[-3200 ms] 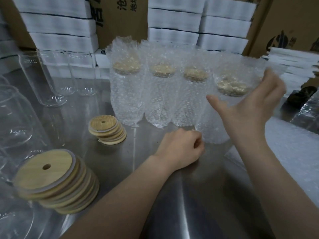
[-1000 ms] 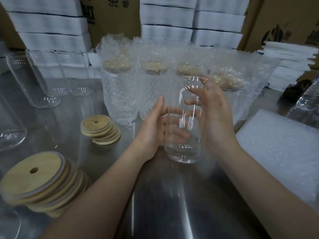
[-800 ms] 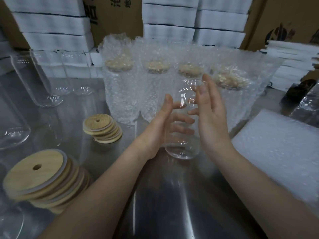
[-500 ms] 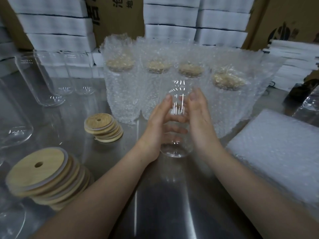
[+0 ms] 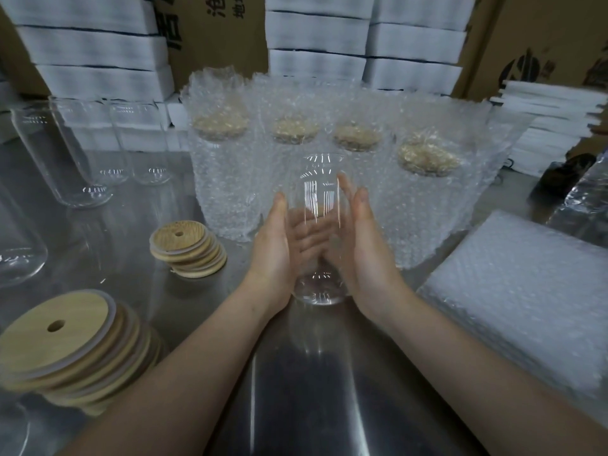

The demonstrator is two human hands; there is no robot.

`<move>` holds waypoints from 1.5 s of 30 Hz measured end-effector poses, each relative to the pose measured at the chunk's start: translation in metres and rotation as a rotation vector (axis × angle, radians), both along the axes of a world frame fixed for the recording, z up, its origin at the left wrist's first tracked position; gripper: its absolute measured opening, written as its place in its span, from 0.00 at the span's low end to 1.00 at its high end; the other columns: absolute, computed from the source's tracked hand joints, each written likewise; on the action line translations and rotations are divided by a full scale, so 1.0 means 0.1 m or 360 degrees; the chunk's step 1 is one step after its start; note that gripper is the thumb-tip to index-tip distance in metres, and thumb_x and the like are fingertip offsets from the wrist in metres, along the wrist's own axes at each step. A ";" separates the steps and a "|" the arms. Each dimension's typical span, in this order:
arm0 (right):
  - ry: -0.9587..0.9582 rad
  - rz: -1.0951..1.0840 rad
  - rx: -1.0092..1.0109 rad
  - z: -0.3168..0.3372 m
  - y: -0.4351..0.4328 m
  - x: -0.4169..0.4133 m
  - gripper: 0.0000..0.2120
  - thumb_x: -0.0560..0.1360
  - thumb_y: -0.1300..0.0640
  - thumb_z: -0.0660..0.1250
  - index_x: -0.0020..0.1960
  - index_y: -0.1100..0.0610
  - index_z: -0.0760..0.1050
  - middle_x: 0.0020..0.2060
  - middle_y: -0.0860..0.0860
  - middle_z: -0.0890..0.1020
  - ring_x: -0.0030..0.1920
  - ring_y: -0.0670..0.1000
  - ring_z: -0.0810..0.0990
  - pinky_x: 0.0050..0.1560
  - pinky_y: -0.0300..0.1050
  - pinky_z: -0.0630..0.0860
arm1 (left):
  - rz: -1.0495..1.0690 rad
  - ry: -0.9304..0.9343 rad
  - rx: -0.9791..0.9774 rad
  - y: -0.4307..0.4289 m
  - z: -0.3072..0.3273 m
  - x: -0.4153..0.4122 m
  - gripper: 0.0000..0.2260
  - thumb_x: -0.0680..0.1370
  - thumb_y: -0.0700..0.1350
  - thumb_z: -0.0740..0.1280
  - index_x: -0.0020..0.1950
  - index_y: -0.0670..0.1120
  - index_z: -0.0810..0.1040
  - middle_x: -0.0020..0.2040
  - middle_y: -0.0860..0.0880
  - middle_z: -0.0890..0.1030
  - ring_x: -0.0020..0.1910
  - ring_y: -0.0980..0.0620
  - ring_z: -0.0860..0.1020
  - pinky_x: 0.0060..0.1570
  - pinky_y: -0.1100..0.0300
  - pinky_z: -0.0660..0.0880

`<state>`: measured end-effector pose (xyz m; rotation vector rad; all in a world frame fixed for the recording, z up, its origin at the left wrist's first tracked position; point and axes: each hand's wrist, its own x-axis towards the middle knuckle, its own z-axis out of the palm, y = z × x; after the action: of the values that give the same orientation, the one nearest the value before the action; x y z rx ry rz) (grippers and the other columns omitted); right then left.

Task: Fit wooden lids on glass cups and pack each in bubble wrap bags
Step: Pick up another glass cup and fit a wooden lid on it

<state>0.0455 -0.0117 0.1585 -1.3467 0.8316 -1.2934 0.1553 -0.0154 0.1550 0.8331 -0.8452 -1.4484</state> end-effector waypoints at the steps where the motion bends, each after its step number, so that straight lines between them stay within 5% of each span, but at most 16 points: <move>1: -0.0013 0.0004 0.0010 -0.01 0.01 0.00 0.25 0.70 0.29 0.53 0.65 0.31 0.66 0.61 0.43 0.80 0.58 0.41 0.81 0.54 0.42 0.79 | 0.0110 -0.0029 -0.0057 0.00 -0.01 -0.01 0.25 0.84 0.58 0.49 0.57 0.44 0.79 0.51 0.46 0.86 0.56 0.47 0.83 0.57 0.55 0.77; 3: -0.0048 0.0023 0.0069 -0.02 0.02 0.00 0.23 0.71 0.27 0.54 0.64 0.29 0.66 0.66 0.44 0.77 0.58 0.45 0.81 0.57 0.50 0.80 | 0.0368 -0.0103 -0.0223 0.02 -0.03 -0.04 0.19 0.85 0.53 0.52 0.54 0.46 0.80 0.52 0.46 0.85 0.55 0.48 0.83 0.57 0.54 0.78; 8: -0.0054 -0.0216 0.0008 0.01 0.03 0.04 0.26 0.75 0.33 0.55 0.68 0.44 0.67 0.46 0.52 0.85 0.39 0.52 0.84 0.38 0.49 0.81 | 0.0743 -0.0350 -0.0509 0.12 0.02 -0.05 0.12 0.85 0.47 0.56 0.50 0.50 0.79 0.47 0.51 0.84 0.49 0.52 0.83 0.48 0.60 0.77; 10: -0.0002 -0.0369 -0.0060 0.01 0.03 0.05 0.23 0.73 0.34 0.56 0.62 0.44 0.71 0.44 0.50 0.85 0.40 0.50 0.84 0.39 0.49 0.80 | 0.0637 -0.0386 -0.0520 0.19 0.05 -0.11 0.11 0.83 0.52 0.58 0.55 0.49 0.78 0.52 0.49 0.83 0.52 0.51 0.82 0.52 0.55 0.78; 14: 0.0236 -0.0570 -0.0204 0.01 0.11 0.06 0.31 0.69 0.28 0.55 0.62 0.47 0.72 0.54 0.46 0.83 0.54 0.46 0.83 0.58 0.57 0.79 | 0.0408 -0.0408 -0.0544 0.27 0.06 -0.26 0.31 0.71 0.63 0.67 0.70 0.51 0.65 0.61 0.49 0.79 0.50 0.57 0.84 0.46 0.63 0.80; 18: 0.0318 -0.0566 -0.0252 0.04 0.12 0.05 0.23 0.69 0.27 0.52 0.51 0.42 0.70 0.46 0.47 0.84 0.44 0.45 0.85 0.46 0.50 0.81 | 0.0444 -0.0307 -0.0488 0.28 0.08 -0.28 0.29 0.70 0.62 0.67 0.67 0.50 0.68 0.57 0.47 0.82 0.49 0.51 0.85 0.48 0.52 0.82; 24: 0.0266 -0.0604 -0.0051 0.09 0.04 0.01 0.20 0.73 0.32 0.48 0.48 0.43 0.70 0.40 0.50 0.80 0.38 0.48 0.80 0.38 0.43 0.73 | 0.0472 -0.0303 -0.0451 0.29 0.04 -0.27 0.21 0.73 0.67 0.59 0.56 0.54 0.74 0.55 0.49 0.82 0.53 0.50 0.83 0.49 0.53 0.82; 28: 0.0188 -0.0527 0.0141 0.12 0.02 -0.03 0.21 0.83 0.41 0.47 0.49 0.49 0.76 0.35 0.48 0.79 0.29 0.43 0.77 0.34 0.42 0.70 | 0.0367 -0.0282 -0.0482 0.30 0.06 -0.21 0.30 0.71 0.67 0.54 0.63 0.48 0.74 0.58 0.45 0.81 0.54 0.51 0.83 0.51 0.58 0.81; 32: 0.0183 -0.0364 0.0221 0.15 0.03 -0.11 0.22 0.84 0.44 0.49 0.48 0.50 0.79 0.27 0.43 0.77 0.28 0.44 0.75 0.31 0.40 0.71 | 0.0167 -0.0283 -0.0344 0.24 0.10 -0.11 0.37 0.70 0.68 0.52 0.67 0.45 0.75 0.63 0.45 0.81 0.62 0.51 0.79 0.67 0.51 0.73; 35: -0.0032 -0.0084 0.0291 0.17 0.08 -0.12 0.22 0.83 0.41 0.50 0.53 0.52 0.79 0.30 0.46 0.81 0.32 0.45 0.81 0.37 0.43 0.78 | 0.0049 -0.0084 -0.0224 0.19 0.10 -0.07 0.33 0.78 0.66 0.48 0.70 0.46 0.73 0.70 0.45 0.75 0.69 0.50 0.73 0.68 0.49 0.70; 37: -0.0182 0.0079 0.0366 0.19 0.11 -0.11 0.24 0.81 0.38 0.49 0.57 0.50 0.78 0.42 0.52 0.86 0.44 0.52 0.85 0.48 0.49 0.82 | 0.0014 -0.0029 -0.0250 0.16 0.08 -0.07 0.27 0.81 0.64 0.46 0.70 0.52 0.72 0.73 0.50 0.72 0.70 0.54 0.71 0.63 0.54 0.72; 40: -0.0229 0.0257 0.0410 0.20 0.13 -0.12 0.26 0.76 0.33 0.50 0.65 0.46 0.72 0.56 0.58 0.84 0.56 0.59 0.84 0.55 0.59 0.80 | 0.0131 0.0020 -0.0327 0.14 0.09 -0.06 0.18 0.84 0.58 0.48 0.66 0.58 0.72 0.64 0.56 0.79 0.65 0.57 0.76 0.50 0.58 0.78; 45: -0.0196 0.0215 0.0260 0.20 0.12 -0.10 0.33 0.71 0.30 0.58 0.66 0.52 0.72 0.48 0.59 0.84 0.44 0.59 0.83 0.47 0.57 0.78 | 0.0316 0.0070 -0.0317 0.20 0.15 -0.08 0.15 0.85 0.50 0.54 0.60 0.50 0.79 0.59 0.45 0.83 0.55 0.48 0.83 0.58 0.46 0.79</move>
<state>0.0359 0.0005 0.1783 -1.1620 0.7317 -1.1651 0.1472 0.0049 0.1705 0.7110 -0.8341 -1.1838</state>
